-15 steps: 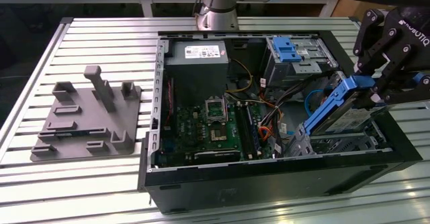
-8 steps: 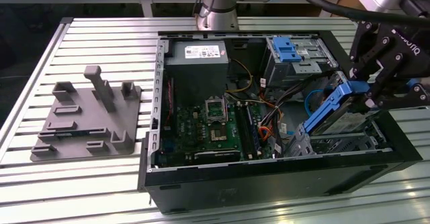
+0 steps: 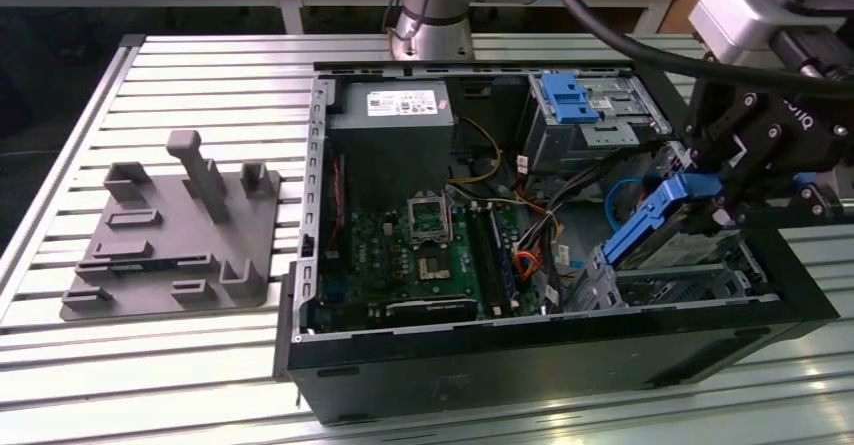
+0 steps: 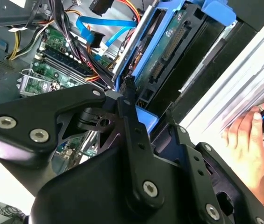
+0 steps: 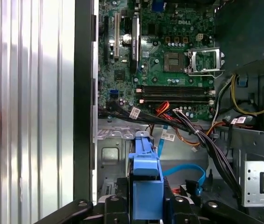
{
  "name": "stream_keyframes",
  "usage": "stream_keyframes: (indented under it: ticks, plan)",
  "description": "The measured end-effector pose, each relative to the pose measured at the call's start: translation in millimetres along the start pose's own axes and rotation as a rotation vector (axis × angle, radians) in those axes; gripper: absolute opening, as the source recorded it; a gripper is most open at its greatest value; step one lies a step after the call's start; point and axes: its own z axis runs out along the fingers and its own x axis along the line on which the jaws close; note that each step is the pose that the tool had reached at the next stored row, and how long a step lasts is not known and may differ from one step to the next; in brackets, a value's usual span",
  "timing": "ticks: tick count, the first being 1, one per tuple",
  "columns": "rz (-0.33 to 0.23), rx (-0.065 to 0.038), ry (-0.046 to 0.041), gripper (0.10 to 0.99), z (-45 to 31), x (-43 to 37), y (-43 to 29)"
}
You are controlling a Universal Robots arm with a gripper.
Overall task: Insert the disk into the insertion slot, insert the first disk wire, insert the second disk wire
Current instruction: 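Insert the disk into the insertion slot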
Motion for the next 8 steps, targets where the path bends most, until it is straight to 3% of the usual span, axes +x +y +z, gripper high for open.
stream_keyframes:
  ticks: [6, 8]
  plan:
    - [0.0, 0.0, -0.0001, 0.373, 5.5, 0.5, -0.1]
    - [0.0, 0.0, -0.0002, 0.49, 5.5, 0.5, -0.1]
